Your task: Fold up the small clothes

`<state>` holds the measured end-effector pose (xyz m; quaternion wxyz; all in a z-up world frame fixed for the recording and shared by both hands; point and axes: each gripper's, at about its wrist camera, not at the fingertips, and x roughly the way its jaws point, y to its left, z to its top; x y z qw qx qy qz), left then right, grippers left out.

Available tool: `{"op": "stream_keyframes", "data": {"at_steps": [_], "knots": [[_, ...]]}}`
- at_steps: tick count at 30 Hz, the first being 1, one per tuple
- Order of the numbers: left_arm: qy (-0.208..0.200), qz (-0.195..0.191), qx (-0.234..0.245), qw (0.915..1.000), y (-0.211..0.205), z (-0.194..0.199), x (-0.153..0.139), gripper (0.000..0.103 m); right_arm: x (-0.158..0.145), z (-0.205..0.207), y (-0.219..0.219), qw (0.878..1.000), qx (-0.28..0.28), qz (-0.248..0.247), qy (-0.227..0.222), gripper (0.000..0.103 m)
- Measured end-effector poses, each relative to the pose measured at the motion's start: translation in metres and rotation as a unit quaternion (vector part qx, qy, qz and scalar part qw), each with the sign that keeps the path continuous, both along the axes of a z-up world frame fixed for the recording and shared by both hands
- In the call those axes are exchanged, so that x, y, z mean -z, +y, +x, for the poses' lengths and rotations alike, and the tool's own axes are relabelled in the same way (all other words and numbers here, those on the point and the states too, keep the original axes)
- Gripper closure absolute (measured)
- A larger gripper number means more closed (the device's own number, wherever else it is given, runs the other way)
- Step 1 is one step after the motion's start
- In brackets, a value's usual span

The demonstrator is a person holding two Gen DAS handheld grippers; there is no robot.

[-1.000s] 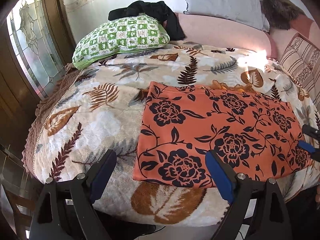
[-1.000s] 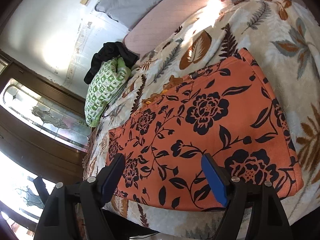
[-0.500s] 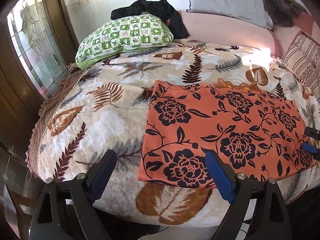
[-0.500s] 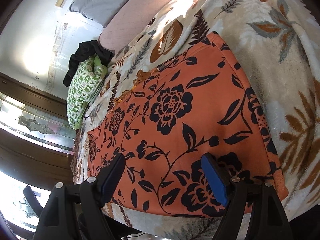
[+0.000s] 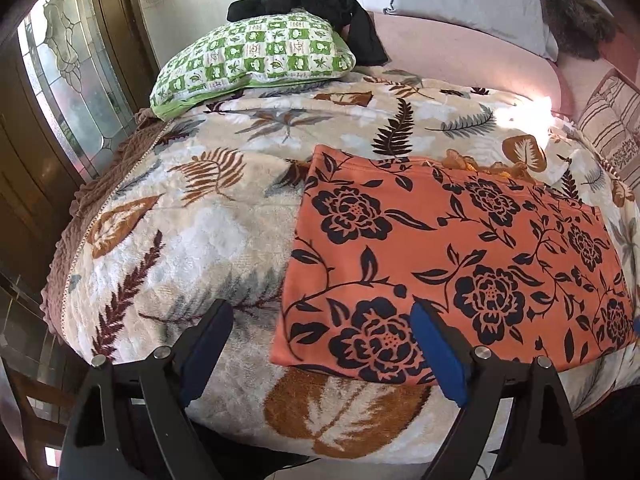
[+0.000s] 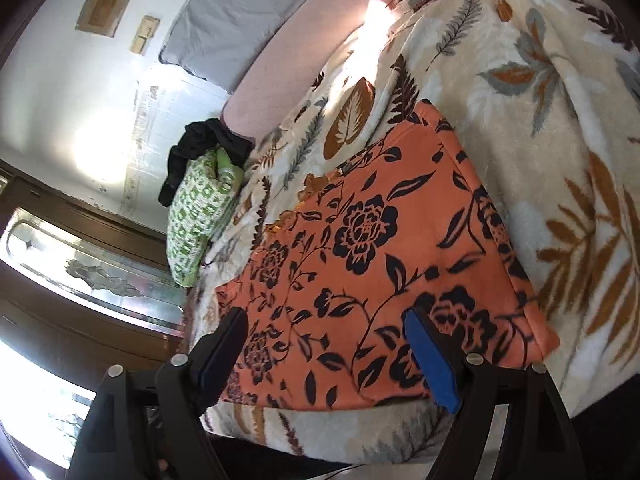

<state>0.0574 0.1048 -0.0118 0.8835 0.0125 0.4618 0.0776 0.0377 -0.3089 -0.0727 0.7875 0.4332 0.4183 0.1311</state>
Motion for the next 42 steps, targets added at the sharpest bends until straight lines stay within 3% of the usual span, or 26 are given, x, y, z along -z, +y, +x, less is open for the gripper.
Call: {"op": "stream_keyframes", "data": {"at_steps": [4, 9, 15, 18, 20, 24, 30, 33, 35, 38, 40, 42], "knots": [[0.004, 0.007, 0.016, 0.9998, -0.015, 0.007, 0.008, 0.012, 0.026, -0.032, 0.002, 0.998, 0.023, 0.044, 0.042, 0.020], [0.002, 0.010, 0.033, 0.9994, -0.030, 0.013, 0.009, 0.012, 0.048, -0.026, -0.010, 0.995, 0.059, 0.060, 0.057, 0.020], [-0.003, 0.010, 0.035, 0.9993, -0.036, 0.021, 0.010, 0.012, 0.075, -0.019, -0.043, 0.978, 0.143, 0.129, 0.083, 0.020], [-0.006, 0.013, 0.028, 0.9995, -0.039, 0.027, 0.014, 0.012, 0.069, -0.013, -0.049, 0.979, 0.151, 0.122, 0.068, 0.021], [-0.002, 0.013, 0.027, 0.9996, -0.042, 0.033, 0.019, 0.012, 0.061, -0.008, -0.049, 0.983, 0.144, 0.098, 0.059, 0.039], [0.007, 0.010, 0.036, 0.9993, -0.052, 0.042, 0.027, 0.012, 0.071, 0.002, -0.046, 0.984, 0.130, 0.082, 0.086, 0.038], [-0.004, 0.008, 0.061, 0.9981, -0.077, 0.053, 0.035, 0.012, 0.067, 0.007, -0.040, 0.987, 0.130, 0.064, 0.070, 0.029], [0.049, 0.049, 0.073, 0.9949, -0.093, 0.071, 0.074, 0.011, 0.066, 0.012, -0.036, 0.989, 0.123, 0.046, 0.068, 0.031], [0.029, 0.045, 0.071, 0.9961, -0.091, 0.069, 0.069, 0.011, 0.061, 0.014, -0.034, 0.990, 0.116, 0.026, 0.072, 0.039], [0.003, 0.013, 0.074, 0.9971, -0.087, 0.060, 0.046, 0.011, 0.055, 0.012, -0.033, 0.991, 0.111, 0.016, 0.066, 0.040], [-0.017, 0.012, 0.081, 0.9965, -0.089, 0.055, 0.040, 0.010, 0.054, 0.013, -0.032, 0.991, 0.113, 0.012, 0.068, 0.039], [0.010, 0.023, 0.086, 0.9960, -0.095, 0.060, 0.055, 0.010, 0.056, 0.014, -0.032, 0.991, 0.112, 0.012, 0.073, 0.037]]}}
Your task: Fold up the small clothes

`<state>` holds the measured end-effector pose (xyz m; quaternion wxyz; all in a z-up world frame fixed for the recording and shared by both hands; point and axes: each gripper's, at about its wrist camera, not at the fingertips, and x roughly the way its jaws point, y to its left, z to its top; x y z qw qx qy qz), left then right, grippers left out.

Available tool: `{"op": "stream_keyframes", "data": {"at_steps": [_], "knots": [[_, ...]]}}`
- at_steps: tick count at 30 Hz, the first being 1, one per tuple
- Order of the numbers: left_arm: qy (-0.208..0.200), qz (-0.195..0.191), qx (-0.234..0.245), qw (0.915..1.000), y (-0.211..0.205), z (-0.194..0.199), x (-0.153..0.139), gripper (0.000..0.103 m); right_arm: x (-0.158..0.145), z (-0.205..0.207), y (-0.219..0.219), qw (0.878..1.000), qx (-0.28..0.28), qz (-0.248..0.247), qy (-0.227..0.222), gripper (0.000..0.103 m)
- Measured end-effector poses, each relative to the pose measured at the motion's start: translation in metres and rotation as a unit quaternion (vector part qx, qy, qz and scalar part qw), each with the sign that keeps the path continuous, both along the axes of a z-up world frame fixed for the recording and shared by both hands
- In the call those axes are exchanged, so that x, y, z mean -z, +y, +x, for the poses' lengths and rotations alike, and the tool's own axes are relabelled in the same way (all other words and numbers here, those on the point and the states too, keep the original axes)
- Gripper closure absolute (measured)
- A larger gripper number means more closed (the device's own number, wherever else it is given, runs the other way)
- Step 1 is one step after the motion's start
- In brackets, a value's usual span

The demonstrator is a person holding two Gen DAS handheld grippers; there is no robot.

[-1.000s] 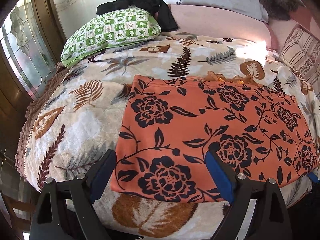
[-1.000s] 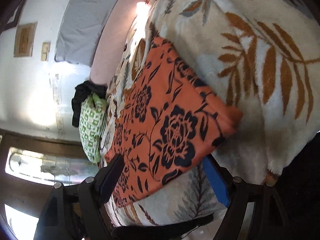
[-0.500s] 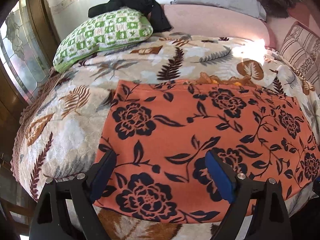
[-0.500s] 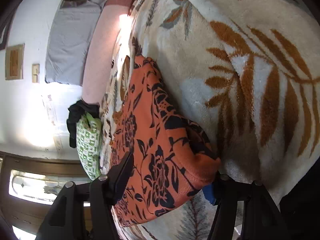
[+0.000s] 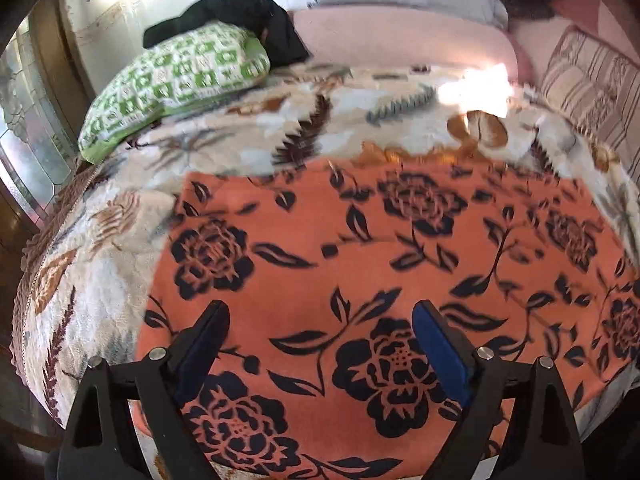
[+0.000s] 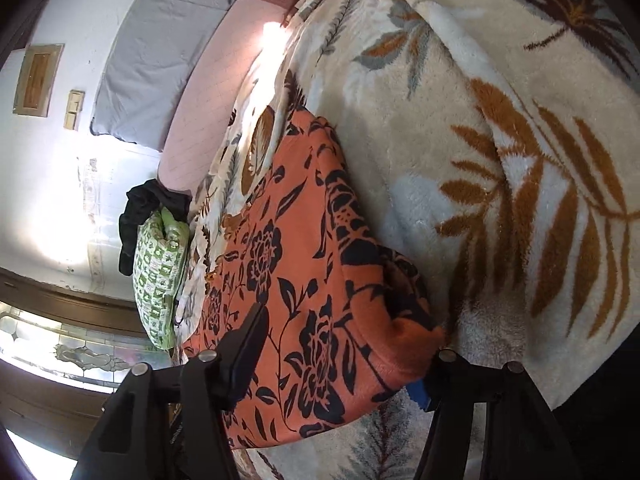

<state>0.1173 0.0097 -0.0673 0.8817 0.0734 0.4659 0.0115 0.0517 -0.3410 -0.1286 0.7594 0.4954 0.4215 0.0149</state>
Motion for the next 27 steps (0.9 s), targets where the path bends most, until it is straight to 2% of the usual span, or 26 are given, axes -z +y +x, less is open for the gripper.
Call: {"op": "stream_keyframes", "data": {"at_steps": [1, 2, 3, 4, 6, 7, 8, 10, 12, 13, 14, 16, 17, 18, 19, 20, 21, 22, 23, 25, 27], "knots": [[0.024, 0.015, 0.003, 0.9996, -0.003, 0.005, 0.014, 0.010, 0.001, 0.001, 0.000, 1.000, 0.000, 0.000, 0.005, 0.037], [0.025, 0.022, 0.007, 0.9994, -0.005, 0.006, 0.023, 0.008, 0.002, 0.002, 0.000, 1.000, -0.001, -0.001, 0.006, 0.037], [0.005, 0.024, 0.008, 0.9997, -0.004, 0.004, 0.020, 0.007, 0.002, 0.003, 0.001, 1.000, -0.004, -0.003, 0.005, 0.037], [0.007, 0.025, 0.009, 0.9996, -0.004, 0.004, 0.017, 0.007, 0.001, 0.004, 0.002, 1.000, -0.009, -0.009, 0.006, 0.037], [0.007, 0.015, 0.005, 0.9998, -0.001, 0.001, 0.004, 0.007, -0.003, 0.004, 0.004, 1.000, -0.015, -0.024, 0.008, 0.043], [-0.007, 0.008, 0.007, 0.9999, 0.002, -0.002, -0.004, 0.007, -0.005, 0.004, 0.005, 0.999, -0.016, -0.030, 0.008, 0.054], [-0.027, 0.006, 0.009, 0.9996, 0.003, -0.007, -0.012, 0.007, -0.007, 0.004, 0.004, 0.999, -0.015, -0.033, 0.009, 0.057], [-0.036, 0.015, 0.008, 0.9992, 0.003, -0.010, -0.012, 0.007, -0.010, 0.004, 0.004, 0.999, -0.016, -0.033, 0.009, 0.057], [0.010, 0.037, 0.012, 0.9992, -0.002, -0.001, 0.013, 0.006, -0.010, 0.005, 0.004, 0.999, -0.017, -0.038, 0.013, 0.056], [0.015, 0.036, 0.013, 0.9991, -0.003, 0.000, 0.021, 0.005, -0.008, 0.006, 0.002, 0.999, -0.010, -0.031, 0.018, 0.043], [-0.003, 0.028, 0.009, 0.9996, -0.001, -0.002, 0.018, 0.005, -0.005, 0.006, 0.001, 1.000, -0.004, -0.020, 0.019, 0.036], [0.005, 0.020, 0.009, 0.9997, 0.001, -0.002, 0.008, 0.006, -0.002, 0.008, 0.001, 1.000, -0.003, -0.010, 0.016, 0.036], [-0.011, 0.014, 0.007, 0.9998, 0.003, -0.004, -0.001, 0.006, -0.001, 0.010, 0.001, 1.000, -0.008, -0.009, 0.012, 0.039], [-0.026, 0.011, 0.006, 0.9996, 0.004, -0.007, -0.006, 0.006, -0.001, 0.012, 0.001, 1.000, -0.013, -0.011, 0.011, 0.049], [-0.038, 0.013, 0.007, 0.9992, 0.006, -0.008, -0.006, 0.006, -0.003, 0.013, 0.002, 1.000, -0.017, -0.018, 0.015, 0.080], [-0.024, 0.025, 0.011, 0.9993, 0.003, -0.004, 0.002, 0.006, -0.009, 0.013, 0.004, 0.999, -0.020, -0.028, 0.010, 0.084], [0.013, 0.035, 0.024, 0.9990, -0.001, 0.001, 0.016, 0.005, -0.016, 0.014, 0.007, 0.999, -0.026, -0.042, 0.004, 0.084], [0.017, 0.036, 0.033, 0.9987, -0.002, 0.004, 0.023, 0.004, -0.025, 0.015, 0.011, 0.998, -0.032, -0.058, -0.001, 0.085], [0.002, 0.033, 0.034, 0.9989, -0.001, 0.004, 0.019, 0.004, -0.033, 0.017, 0.015, 0.997, -0.037, -0.068, -0.007, 0.085], [0.023, 0.019, 0.038, 0.9988, 0.006, 0.009, 0.007, 0.004, -0.053, 0.022, 0.025, 0.994, -0.050, -0.092, -0.023, 0.087], [0.000, -0.017, 0.022, 0.9996, 0.024, 0.006, -0.018, 0.004, -0.075, 0.027, 0.038, 0.991, -0.065, -0.113, -0.043, 0.089]]}}
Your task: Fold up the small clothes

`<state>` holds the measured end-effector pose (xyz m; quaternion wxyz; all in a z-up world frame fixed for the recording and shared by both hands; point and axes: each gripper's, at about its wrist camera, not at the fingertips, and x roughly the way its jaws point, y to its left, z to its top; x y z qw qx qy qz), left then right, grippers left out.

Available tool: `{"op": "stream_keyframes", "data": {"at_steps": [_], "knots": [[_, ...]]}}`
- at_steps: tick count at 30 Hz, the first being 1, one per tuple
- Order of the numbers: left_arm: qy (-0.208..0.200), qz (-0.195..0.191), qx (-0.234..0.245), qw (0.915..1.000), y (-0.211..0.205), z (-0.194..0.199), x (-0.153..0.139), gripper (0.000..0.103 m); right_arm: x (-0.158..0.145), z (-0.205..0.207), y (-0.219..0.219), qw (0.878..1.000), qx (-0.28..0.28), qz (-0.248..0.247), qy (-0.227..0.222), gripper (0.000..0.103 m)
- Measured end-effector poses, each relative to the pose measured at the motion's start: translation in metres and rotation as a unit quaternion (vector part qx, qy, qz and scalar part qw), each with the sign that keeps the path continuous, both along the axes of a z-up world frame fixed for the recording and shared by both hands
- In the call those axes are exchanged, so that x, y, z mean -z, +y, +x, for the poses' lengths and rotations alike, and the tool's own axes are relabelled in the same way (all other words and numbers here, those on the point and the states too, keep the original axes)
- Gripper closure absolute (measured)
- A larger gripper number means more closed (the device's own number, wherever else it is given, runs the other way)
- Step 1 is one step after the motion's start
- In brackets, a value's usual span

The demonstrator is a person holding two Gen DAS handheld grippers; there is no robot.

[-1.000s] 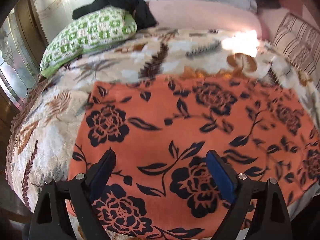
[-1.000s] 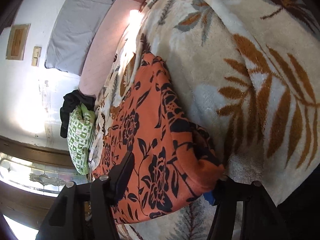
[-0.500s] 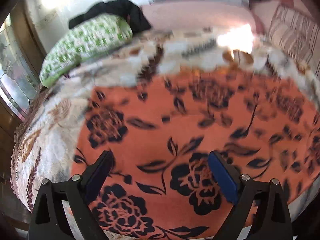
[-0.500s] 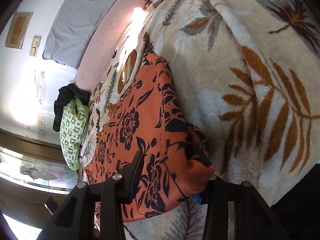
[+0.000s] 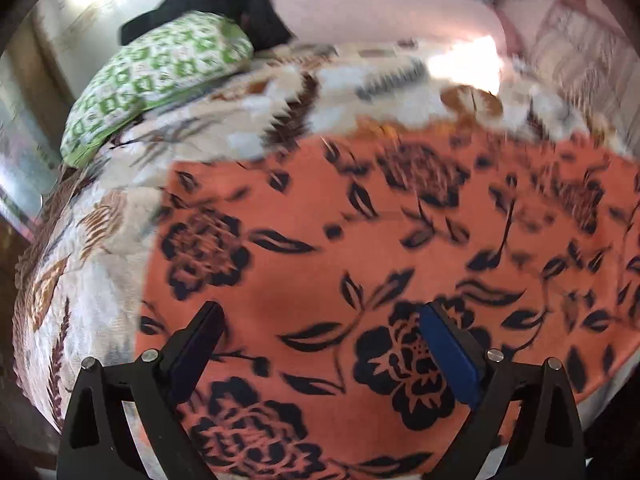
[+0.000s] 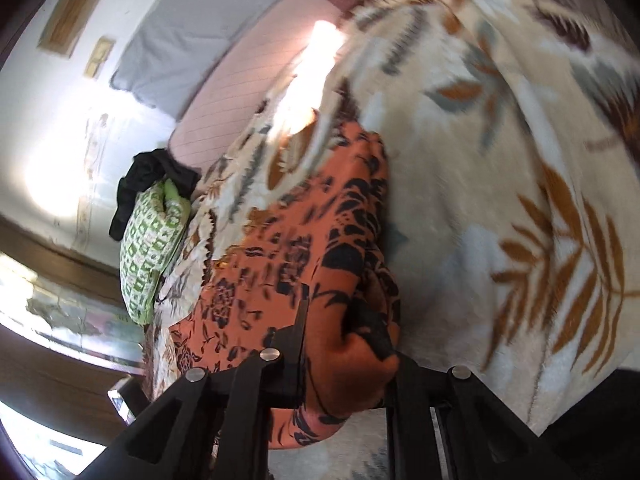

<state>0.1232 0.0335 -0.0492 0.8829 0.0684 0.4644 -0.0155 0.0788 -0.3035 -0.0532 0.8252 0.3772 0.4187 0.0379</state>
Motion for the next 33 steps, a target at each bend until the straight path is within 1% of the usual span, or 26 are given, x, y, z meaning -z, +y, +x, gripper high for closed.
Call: {"op": "stream_keyframes", "data": {"at_steps": [2, 3, 5, 7, 8, 10, 12, 14, 15, 16, 17, 18, 19, 20, 21, 23, 25, 27, 28, 29, 30, 32, 33], "knots": [[-0.031, -0.044, -0.021, 0.9983, 0.028, -0.012, -0.027, 0.004, -0.024, 0.004, 0.019, 0.999, -0.020, -0.025, -0.025, 0.090], [-0.047, -0.060, -0.033, 0.9965, 0.044, -0.017, -0.039, 0.004, -0.036, 0.006, 0.034, 0.998, -0.034, -0.042, -0.039, 0.091], [-0.082, -0.085, -0.079, 0.9899, 0.087, -0.034, -0.060, 0.004, -0.059, 0.010, 0.068, 0.993, -0.071, -0.062, -0.067, 0.091], [-0.099, -0.101, -0.131, 0.9812, 0.133, -0.047, -0.066, 0.004, -0.078, 0.013, 0.107, 0.987, -0.109, -0.085, -0.087, 0.091], [-0.100, -0.107, -0.158, 0.9765, 0.158, -0.054, -0.065, 0.004, -0.086, 0.015, 0.129, 0.983, -0.131, -0.087, -0.098, 0.091], [-0.100, -0.107, -0.202, 0.9684, 0.193, -0.067, -0.061, 0.004, -0.098, 0.017, 0.175, 0.972, -0.175, -0.102, -0.119, 0.091], [-0.094, -0.108, -0.243, 0.9594, 0.225, -0.080, -0.048, 0.004, -0.096, 0.019, 0.223, 0.961, -0.221, -0.110, -0.126, 0.091], [-0.080, -0.122, -0.274, 0.9506, 0.246, -0.089, -0.037, 0.004, -0.075, 0.024, 0.268, 0.953, -0.264, -0.106, -0.106, 0.091], [-0.074, -0.130, -0.282, 0.9476, 0.253, -0.095, -0.030, 0.004, -0.059, 0.026, 0.290, 0.948, -0.285, -0.107, -0.092, 0.091], [-0.068, -0.136, -0.284, 0.9466, 0.255, -0.096, -0.026, 0.004, -0.036, 0.030, 0.312, 0.940, -0.313, -0.114, -0.066, 0.091], [-0.063, -0.139, -0.282, 0.9472, 0.256, -0.096, -0.023, 0.004, -0.013, 0.034, 0.328, 0.935, -0.332, -0.116, -0.035, 0.091], [-0.063, -0.140, -0.277, 0.9486, 0.253, -0.097, -0.022, 0.004, 0.013, 0.038, 0.339, 0.933, -0.342, -0.109, -0.001, 0.091], [-0.066, -0.140, -0.269, 0.9505, 0.249, -0.098, -0.023, 0.004, 0.032, 0.040, 0.346, 0.930, -0.350, -0.108, 0.025, 0.091], [-0.067, -0.140, -0.261, 0.9527, 0.246, -0.098, -0.025, 0.004, 0.037, 0.039, 0.348, 0.930, -0.348, -0.113, 0.024, 0.091], [-0.070, -0.140, -0.254, 0.9544, 0.243, -0.100, -0.027, 0.004, 0.033, 0.038, 0.346, 0.932, -0.345, -0.107, 0.017, 0.091], [-0.076, -0.142, -0.248, 0.9551, 0.240, -0.099, -0.028, 0.004, 0.008, 0.038, 0.339, 0.935, -0.339, -0.101, -0.014, 0.091], [-0.074, -0.153, -0.248, 0.9538, 0.243, -0.097, -0.026, 0.004, -0.025, 0.040, 0.335, 0.940, -0.326, -0.091, -0.051, 0.091], [-0.066, -0.159, -0.250, 0.9529, 0.244, -0.094, -0.021, 0.004, -0.047, 0.034, 0.329, 0.943, -0.313, -0.080, -0.081, 0.091], [-0.062, -0.161, -0.248, 0.9532, 0.245, -0.092, -0.019, 0.004, -0.052, 0.030, 0.329, 0.942, -0.313, -0.078, -0.092, 0.091], [-0.062, -0.159, -0.250, 0.9532, 0.245, -0.090, -0.019, 0.004, -0.050, 0.028, 0.334, 0.939, -0.320, -0.080, -0.094, 0.091], [-0.061, -0.160, -0.254, 0.9520, 0.245, -0.090, -0.019, 0.004, -0.040, 0.029, 0.342, 0.937, -0.331, -0.078, -0.082, 0.091], [-0.058, -0.174, -0.251, 0.9505, 0.245, -0.089, -0.018, 0.004, -0.002, 0.032, 0.358, 0.933, -0.350, -0.070, -0.037, 0.087], [-0.053, -0.175, -0.249, 0.9511, 0.243, -0.087, -0.017, 0.004, 0.019, 0.032, 0.364, 0.929, -0.360, -0.081, -0.010, 0.086]]}}
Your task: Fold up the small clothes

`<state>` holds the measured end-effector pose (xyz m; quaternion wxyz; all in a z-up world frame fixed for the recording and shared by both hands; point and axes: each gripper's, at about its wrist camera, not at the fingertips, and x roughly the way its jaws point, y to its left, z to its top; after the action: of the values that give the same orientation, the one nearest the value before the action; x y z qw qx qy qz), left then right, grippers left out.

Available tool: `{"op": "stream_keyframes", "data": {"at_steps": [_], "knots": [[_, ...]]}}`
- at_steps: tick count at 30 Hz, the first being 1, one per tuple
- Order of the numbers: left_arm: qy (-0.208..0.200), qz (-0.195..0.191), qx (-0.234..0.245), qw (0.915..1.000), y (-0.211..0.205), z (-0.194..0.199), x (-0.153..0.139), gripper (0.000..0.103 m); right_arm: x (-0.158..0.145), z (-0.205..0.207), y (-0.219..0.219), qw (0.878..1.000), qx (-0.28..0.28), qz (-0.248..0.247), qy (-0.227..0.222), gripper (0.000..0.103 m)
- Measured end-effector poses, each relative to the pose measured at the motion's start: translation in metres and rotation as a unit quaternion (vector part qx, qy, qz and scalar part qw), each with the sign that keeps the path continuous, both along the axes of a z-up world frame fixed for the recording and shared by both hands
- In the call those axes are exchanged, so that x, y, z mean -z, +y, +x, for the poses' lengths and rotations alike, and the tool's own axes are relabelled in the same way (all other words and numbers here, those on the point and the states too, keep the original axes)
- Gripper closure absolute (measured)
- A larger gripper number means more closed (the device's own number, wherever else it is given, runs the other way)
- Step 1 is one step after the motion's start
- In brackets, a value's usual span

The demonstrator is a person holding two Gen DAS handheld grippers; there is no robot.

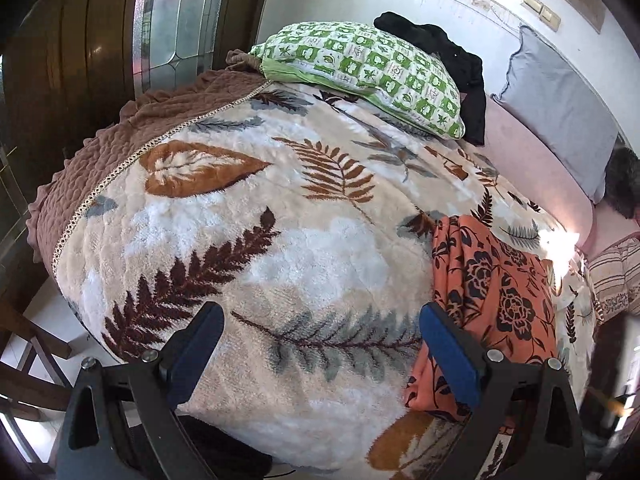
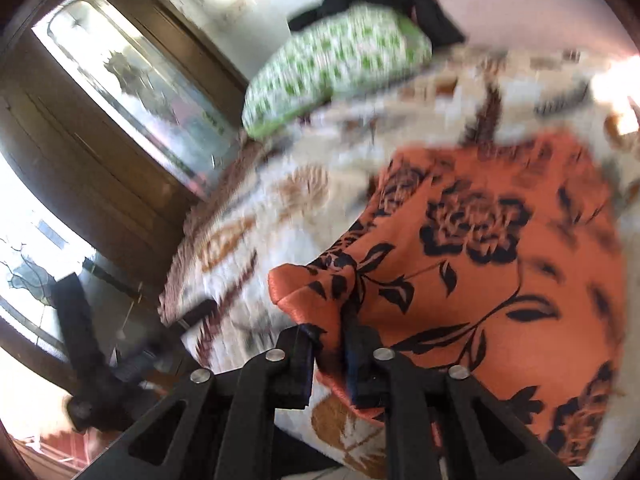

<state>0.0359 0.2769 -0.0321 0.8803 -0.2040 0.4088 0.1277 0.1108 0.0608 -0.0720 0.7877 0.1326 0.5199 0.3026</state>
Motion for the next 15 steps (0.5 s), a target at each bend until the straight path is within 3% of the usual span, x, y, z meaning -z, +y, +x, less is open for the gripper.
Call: {"op": "stream_keyframes", "data": {"at_steps": [2, 3, 4, 7, 11, 15], "knots": [[0.010, -0.006, 0.016, 0.9998, -0.005, 0.006, 0.002, 0.004, 0.022, 0.000, 0.000, 1.000, 0.004, -0.002, 0.019, 0.083], [0.012, -0.013, 0.023, 0.9996, -0.008, 0.009, 0.003, 0.004, 0.019, -0.002, -0.006, 1.000, 0.010, 0.016, 0.013, 0.083], [0.015, -0.020, 0.028, 0.9993, -0.011, 0.013, 0.002, 0.004, 0.014, -0.003, -0.011, 0.999, 0.013, 0.029, 0.011, 0.076], [0.007, -0.049, 0.055, 0.9972, -0.027, 0.025, -0.006, 0.004, 0.002, -0.006, -0.028, 0.997, 0.023, 0.070, 0.006, 0.010], [0.006, -0.059, 0.100, 0.9932, -0.055, 0.043, -0.017, 0.004, 0.004, -0.015, -0.039, 0.993, 0.027, 0.115, 0.023, 0.007], [0.023, -0.087, 0.118, 0.9889, -0.070, 0.041, -0.015, 0.004, -0.004, -0.027, -0.085, 0.983, 0.066, 0.167, 0.024, 0.007]]}}
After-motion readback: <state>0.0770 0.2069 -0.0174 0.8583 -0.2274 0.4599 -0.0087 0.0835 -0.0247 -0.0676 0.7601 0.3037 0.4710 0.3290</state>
